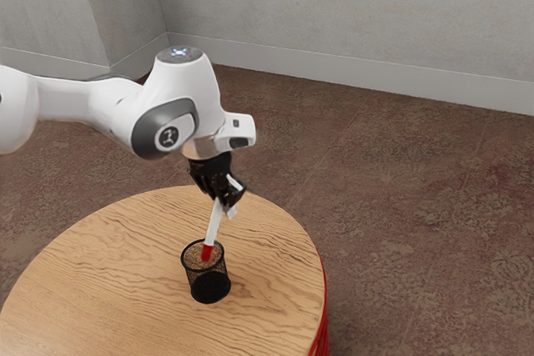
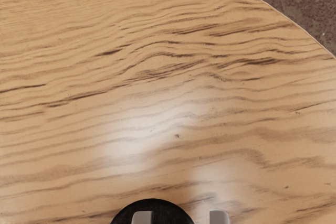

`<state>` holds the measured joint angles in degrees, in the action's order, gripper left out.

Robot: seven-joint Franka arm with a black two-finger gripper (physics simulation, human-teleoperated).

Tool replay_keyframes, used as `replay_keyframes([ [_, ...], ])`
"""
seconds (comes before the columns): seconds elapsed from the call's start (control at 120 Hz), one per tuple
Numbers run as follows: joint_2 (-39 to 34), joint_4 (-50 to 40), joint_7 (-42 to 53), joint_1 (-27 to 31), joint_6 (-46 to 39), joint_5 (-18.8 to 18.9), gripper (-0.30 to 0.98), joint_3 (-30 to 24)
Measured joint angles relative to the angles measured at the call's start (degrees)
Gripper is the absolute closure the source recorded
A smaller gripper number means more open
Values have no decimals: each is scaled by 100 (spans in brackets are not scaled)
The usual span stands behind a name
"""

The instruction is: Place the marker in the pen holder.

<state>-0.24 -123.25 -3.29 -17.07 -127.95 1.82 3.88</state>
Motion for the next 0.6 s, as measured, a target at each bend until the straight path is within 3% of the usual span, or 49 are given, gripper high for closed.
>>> replay_keyframes([
  [0.05, 0, 2, 7, 56, 0, -2, 72, 1],
  [0.2, -5, 41, 166, 165, 8, 31, 39, 79],
  [0.333, -17, 251, 287, 350, 111, 56, 21, 86],
  [0.475, -295, 2805, 353, 524, 1934, 123, 11, 206],
  [0.6, -391, 3319, 394, 1279, 3161, 234, 6, 210],
])
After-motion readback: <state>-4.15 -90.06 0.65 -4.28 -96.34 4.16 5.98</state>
